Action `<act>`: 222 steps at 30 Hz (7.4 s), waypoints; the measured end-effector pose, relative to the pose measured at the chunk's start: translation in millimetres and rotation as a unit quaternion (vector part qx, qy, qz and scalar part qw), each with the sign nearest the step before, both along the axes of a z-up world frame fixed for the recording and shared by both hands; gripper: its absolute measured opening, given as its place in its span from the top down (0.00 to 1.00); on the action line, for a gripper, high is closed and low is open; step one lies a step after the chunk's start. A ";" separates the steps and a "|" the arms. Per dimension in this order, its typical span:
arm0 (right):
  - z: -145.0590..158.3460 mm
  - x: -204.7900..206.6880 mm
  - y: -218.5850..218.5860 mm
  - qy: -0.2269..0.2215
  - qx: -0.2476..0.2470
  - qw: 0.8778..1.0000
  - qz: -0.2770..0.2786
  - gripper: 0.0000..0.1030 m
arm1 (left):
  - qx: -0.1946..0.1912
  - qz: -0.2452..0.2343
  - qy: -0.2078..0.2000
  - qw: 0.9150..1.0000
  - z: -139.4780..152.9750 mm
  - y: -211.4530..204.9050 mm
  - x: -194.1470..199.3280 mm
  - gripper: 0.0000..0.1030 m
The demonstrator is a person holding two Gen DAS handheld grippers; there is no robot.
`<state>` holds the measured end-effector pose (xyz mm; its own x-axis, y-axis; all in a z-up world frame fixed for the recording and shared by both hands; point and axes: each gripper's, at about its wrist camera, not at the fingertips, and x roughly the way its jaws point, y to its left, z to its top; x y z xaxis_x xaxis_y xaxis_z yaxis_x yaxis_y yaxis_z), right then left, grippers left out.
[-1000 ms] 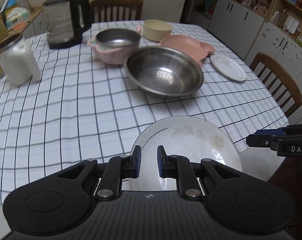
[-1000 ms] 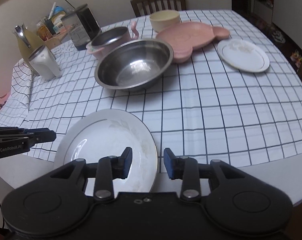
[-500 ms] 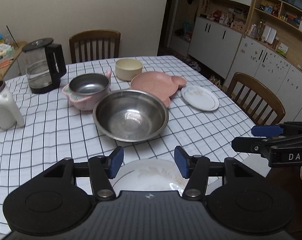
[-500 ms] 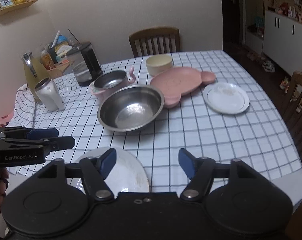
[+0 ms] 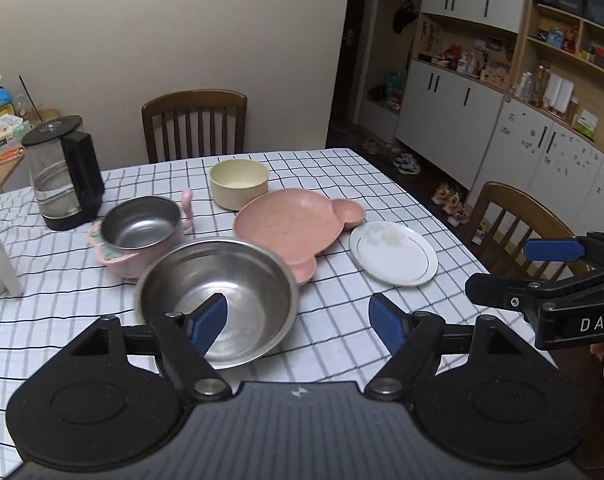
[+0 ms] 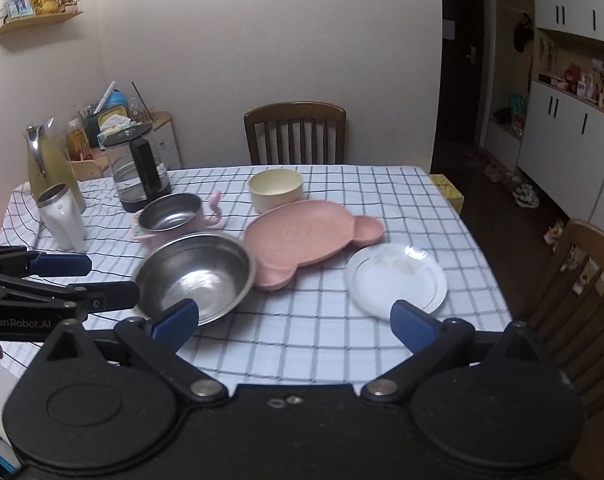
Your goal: Organize plates and bowls
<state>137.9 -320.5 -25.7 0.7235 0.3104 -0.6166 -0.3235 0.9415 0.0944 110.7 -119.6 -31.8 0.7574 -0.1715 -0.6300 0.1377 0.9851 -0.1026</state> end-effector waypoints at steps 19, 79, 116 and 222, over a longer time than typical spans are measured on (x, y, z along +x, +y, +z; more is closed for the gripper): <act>-33.4 132.2 -91.5 0.008 -0.043 0.998 0.036 0.00 | 0.016 0.066 0.038 0.997 -37.4 -105.0 123.8 0.24; -143.5 244.1 -143.5 0.265 0.051 0.962 0.038 0.88 | -0.071 0.073 0.221 0.970 -136.0 -124.9 201.1 0.84; -57.1 42.4 3.5 0.250 0.063 0.965 0.050 0.90 | -0.078 0.058 0.197 0.976 -55.3 50.9 -10.3 0.84; -0.2 61.5 24.3 0.093 -0.001 0.995 0.037 0.05 | -0.001 0.038 0.023 0.999 8.0 34.3 38.0 0.25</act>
